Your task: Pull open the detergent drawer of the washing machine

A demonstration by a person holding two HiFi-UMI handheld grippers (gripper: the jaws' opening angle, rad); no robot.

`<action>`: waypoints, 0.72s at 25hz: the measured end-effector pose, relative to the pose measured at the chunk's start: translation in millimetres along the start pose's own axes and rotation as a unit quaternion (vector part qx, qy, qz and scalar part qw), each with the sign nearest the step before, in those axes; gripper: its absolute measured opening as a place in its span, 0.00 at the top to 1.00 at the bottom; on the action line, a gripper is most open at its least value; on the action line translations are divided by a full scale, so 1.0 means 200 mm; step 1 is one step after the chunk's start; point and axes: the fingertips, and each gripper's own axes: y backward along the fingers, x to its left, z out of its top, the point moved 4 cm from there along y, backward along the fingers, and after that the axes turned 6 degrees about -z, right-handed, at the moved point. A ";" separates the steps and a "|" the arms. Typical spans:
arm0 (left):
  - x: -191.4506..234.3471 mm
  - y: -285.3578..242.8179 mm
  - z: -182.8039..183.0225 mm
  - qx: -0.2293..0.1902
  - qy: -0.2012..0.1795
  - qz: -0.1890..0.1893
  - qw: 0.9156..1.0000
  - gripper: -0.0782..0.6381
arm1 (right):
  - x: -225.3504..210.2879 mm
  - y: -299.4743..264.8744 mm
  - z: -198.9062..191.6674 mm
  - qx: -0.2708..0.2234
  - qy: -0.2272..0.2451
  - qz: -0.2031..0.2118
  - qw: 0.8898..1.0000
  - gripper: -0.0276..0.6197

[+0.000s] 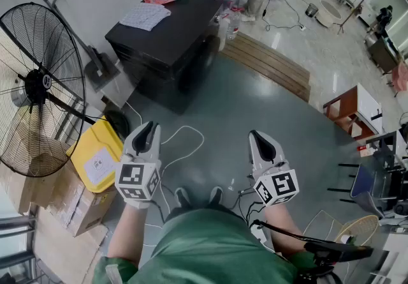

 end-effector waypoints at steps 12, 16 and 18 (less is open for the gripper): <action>-0.40 -0.02 0.05 -0.005 -0.017 0.002 1.000 0.81 | -0.18 0.23 0.01 -0.017 0.013 0.025 0.999 0.95; -0.47 -0.04 0.06 -0.004 -0.022 0.010 1.000 0.81 | -0.24 0.25 0.01 -0.025 0.006 0.037 0.999 0.95; -0.50 -0.05 0.06 -0.004 -0.024 0.015 1.000 0.81 | -0.28 0.25 0.01 -0.029 -0.001 0.043 0.999 0.95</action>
